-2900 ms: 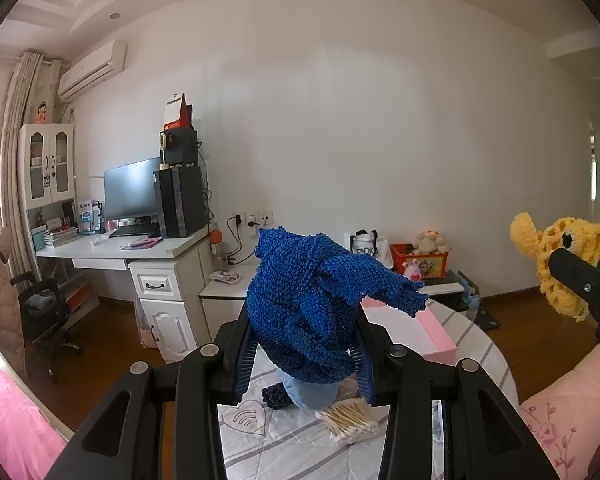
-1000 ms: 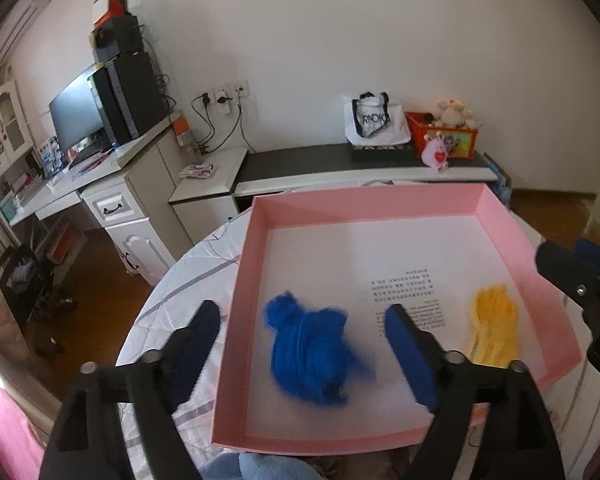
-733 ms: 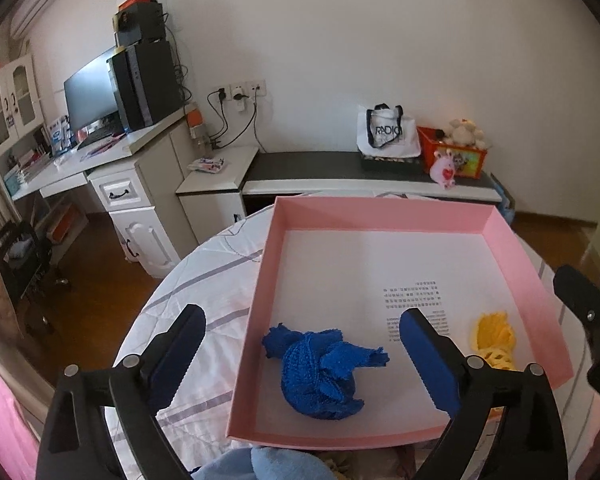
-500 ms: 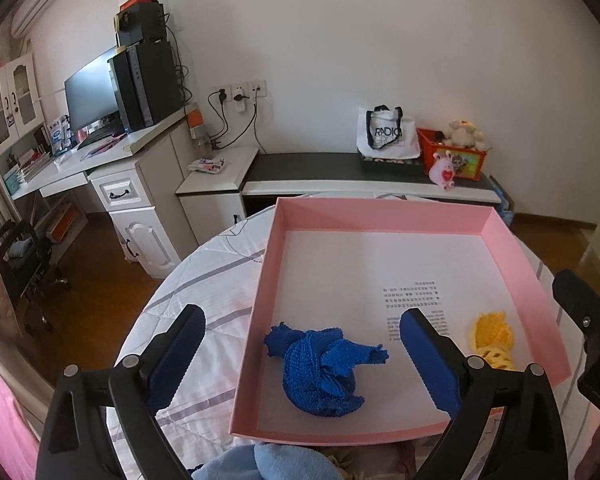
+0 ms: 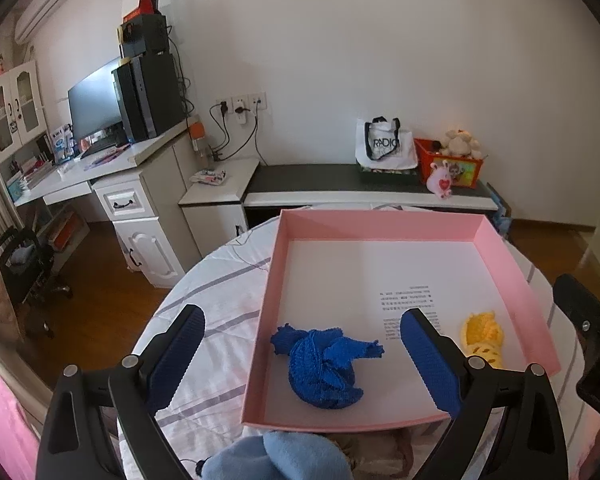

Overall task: Organize soft objects
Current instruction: 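Raise both tools away from the pink box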

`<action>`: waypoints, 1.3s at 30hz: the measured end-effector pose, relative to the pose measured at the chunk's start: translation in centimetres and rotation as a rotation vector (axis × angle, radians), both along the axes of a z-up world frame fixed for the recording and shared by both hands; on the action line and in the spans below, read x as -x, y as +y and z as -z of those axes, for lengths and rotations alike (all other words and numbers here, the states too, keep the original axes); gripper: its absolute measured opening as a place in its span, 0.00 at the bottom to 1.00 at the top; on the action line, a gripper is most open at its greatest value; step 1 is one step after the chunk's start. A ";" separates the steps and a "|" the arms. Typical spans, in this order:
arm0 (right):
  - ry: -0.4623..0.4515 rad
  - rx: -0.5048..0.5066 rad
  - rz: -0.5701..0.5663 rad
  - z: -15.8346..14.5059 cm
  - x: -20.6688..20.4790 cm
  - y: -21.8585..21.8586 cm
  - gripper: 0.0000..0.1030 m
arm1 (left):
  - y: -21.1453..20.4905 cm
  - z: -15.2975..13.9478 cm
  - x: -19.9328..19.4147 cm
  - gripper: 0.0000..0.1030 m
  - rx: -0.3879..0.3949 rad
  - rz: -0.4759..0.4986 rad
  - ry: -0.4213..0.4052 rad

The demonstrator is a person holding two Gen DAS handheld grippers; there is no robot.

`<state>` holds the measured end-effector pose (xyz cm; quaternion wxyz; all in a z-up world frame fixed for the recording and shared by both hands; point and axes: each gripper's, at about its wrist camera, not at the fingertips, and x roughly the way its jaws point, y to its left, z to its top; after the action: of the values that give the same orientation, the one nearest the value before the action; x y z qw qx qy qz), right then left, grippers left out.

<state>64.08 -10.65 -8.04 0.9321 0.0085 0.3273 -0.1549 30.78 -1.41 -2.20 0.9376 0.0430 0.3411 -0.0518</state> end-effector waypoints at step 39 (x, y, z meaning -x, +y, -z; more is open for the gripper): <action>-0.248 0.068 -0.023 -8.7 20.0 6.7 1.00 | 6.0 -5.8 30.3 1.00 0.057 0.023 -0.312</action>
<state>44.06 -3.99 0.65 0.9669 -0.0075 0.2043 -0.1529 0.51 4.58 3.64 0.9794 0.0278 0.1893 -0.0650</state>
